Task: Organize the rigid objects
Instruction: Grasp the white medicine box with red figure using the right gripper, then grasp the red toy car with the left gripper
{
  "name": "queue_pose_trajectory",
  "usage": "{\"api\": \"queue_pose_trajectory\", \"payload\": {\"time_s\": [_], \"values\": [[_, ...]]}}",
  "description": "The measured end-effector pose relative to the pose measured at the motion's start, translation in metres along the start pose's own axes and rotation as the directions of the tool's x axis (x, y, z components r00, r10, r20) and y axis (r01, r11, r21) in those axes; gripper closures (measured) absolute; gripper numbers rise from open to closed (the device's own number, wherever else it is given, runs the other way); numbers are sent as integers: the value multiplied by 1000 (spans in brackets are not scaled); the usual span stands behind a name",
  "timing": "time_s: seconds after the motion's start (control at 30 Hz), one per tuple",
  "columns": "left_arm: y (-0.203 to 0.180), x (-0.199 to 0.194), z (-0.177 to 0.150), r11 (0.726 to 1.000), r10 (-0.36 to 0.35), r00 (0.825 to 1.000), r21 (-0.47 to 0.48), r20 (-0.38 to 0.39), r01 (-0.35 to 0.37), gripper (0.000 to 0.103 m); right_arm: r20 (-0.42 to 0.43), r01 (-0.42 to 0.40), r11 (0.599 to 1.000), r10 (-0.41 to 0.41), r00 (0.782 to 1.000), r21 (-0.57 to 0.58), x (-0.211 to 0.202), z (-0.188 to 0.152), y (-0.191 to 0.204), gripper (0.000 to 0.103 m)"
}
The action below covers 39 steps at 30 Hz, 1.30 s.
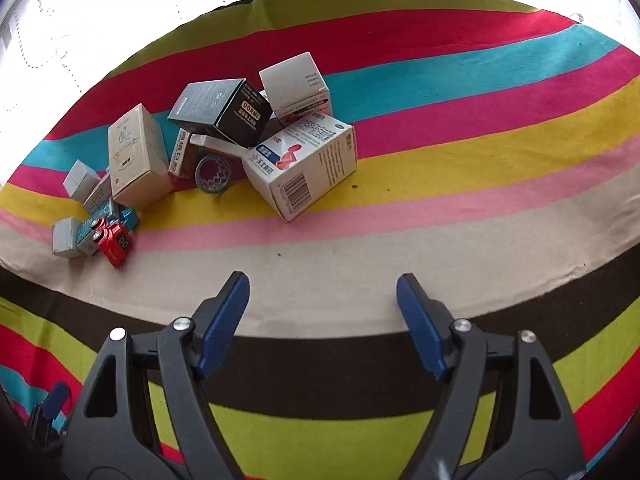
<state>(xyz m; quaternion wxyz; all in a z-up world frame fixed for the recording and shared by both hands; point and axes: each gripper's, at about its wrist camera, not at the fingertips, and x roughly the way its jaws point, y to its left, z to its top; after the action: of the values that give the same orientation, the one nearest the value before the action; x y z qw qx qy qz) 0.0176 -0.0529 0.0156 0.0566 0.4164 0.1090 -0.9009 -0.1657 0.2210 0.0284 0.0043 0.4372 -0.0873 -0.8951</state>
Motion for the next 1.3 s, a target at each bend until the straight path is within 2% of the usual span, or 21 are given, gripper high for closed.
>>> {"api": "queue_pose_trajectory", "payload": {"time_s": [0.2, 0.3, 0.33, 0.37, 0.43, 0.53, 0.67, 0.77, 0.9, 1.03, 1.17, 1.27, 1.3], "values": [[1, -1, 1, 999, -45, 999, -18, 4, 45, 12, -3, 119, 992, -119, 993, 36, 46, 44, 35, 18], [2, -1, 1, 998, -58, 998, -24, 6, 58, 11, -12, 158, 987, -158, 987, 27, 49, 47, 32, 19], [2, -1, 1, 998, -59, 998, -26, 6, 59, 11, 3, 136, 990, -137, 991, 26, 41, 42, 27, 40], [3, -1, 0, 998, -61, 998, -27, 6, 61, 11, 0, 83, 996, -83, 997, 18, 33, 34, 21, 53], [2, -1, 0, 998, -65, 998, -26, 6, 65, 10, -17, -2, 1000, 1, 1000, -20, 10, 11, 6, 59], [2, 0, 1, 997, -79, 997, -21, 1, 79, 5, -19, -100, 987, 98, 995, -123, -29, -34, -18, 59], [-7, 5, 4, 998, -59, 998, 23, -32, 59, 0, -42, -106, 960, 98, 994, -259, -68, -79, -36, 59], [-12, 11, 10, 999, -22, 998, 38, -65, 24, 0, -29, -83, 931, 78, 997, -356, -77, -95, -39, 59], [-25, 35, 34, 1000, 15, 994, 21, -109, -13, 0, -15, -81, 932, 81, 997, -354, -66, -85, -33, 58], [-48, 76, 73, 998, 65, 993, 6, -104, -64, 0, -9, -62, 931, 63, 998, -359, -67, -84, -33, 58], [-64, 119, 116, 991, 132, 984, -7, -119, -134, 0, -14, -78, 935, 78, 997, -345, -68, -85, -38, 58], [-71, 138, 130, 984, 177, 978, 27, -110, -175, 0, -14, -78, 935, 78, 997, -345, -67, -85, -37, 58], [-72, 136, 129, 986, 163, 982, 37, -94, -160, 6, -14, -78, 935, 78, 997, -345, -67, -85, -37, 58]]}}
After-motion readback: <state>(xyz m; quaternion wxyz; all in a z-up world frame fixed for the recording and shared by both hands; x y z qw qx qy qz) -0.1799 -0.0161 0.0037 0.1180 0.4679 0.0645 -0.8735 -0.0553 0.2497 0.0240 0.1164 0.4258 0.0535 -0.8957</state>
